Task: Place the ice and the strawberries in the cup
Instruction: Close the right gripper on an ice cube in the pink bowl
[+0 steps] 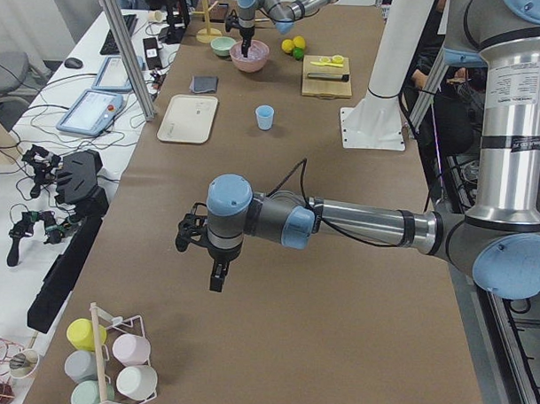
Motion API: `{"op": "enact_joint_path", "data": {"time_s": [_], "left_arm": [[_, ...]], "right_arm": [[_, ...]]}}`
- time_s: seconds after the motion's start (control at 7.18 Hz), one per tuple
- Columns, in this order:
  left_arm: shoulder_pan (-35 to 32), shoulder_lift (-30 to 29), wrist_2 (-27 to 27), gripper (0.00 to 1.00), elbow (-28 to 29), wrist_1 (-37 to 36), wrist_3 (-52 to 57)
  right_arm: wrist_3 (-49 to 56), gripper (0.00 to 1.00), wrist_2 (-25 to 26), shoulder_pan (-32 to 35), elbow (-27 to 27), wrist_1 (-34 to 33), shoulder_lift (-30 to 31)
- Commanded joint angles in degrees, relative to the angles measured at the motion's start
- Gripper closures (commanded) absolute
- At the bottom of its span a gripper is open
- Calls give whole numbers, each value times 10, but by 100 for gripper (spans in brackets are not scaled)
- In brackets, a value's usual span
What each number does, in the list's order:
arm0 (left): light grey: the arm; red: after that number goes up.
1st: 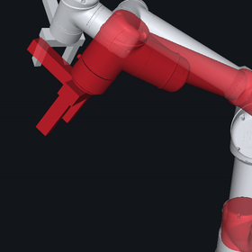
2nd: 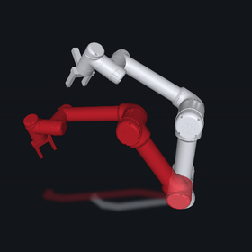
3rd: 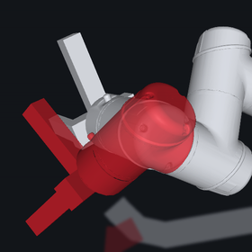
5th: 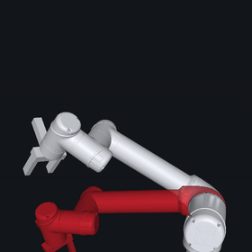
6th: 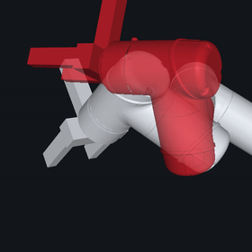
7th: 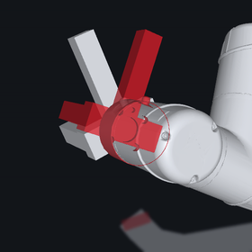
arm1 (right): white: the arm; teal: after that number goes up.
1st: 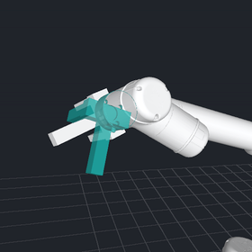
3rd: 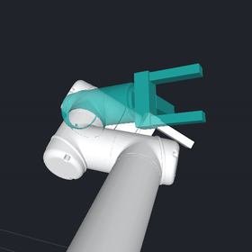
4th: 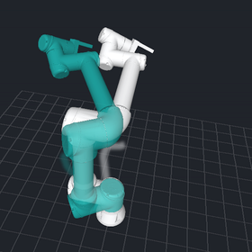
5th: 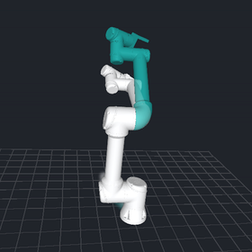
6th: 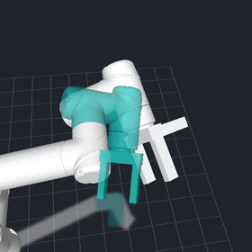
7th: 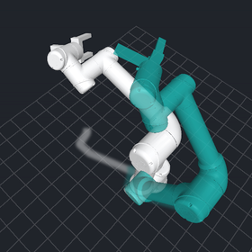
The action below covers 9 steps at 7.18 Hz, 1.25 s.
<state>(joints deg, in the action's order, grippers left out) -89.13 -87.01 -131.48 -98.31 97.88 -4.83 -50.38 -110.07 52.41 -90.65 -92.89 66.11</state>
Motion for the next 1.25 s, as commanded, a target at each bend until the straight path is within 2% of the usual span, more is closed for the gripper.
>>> {"op": "enact_joint_path", "data": {"time_s": [0.0,0.28,0.7,0.84,1.11], "left_arm": [[0,0,0,2,-1,0,0],[0,-4,0,2,0,0,0],[0,-4,0,2,0,0,0],[0,-4,0,2,-1,0,0],[0,-4,-1,2,-3,1,-1]], "right_arm": [[-2,24,-1,-5,-1,0,4],[-2,31,-2,-8,-1,0,5],[-2,32,-1,-10,-1,0,16],[-2,38,-1,-11,-1,0,16],[3,85,-3,-11,-1,0,12]]}}
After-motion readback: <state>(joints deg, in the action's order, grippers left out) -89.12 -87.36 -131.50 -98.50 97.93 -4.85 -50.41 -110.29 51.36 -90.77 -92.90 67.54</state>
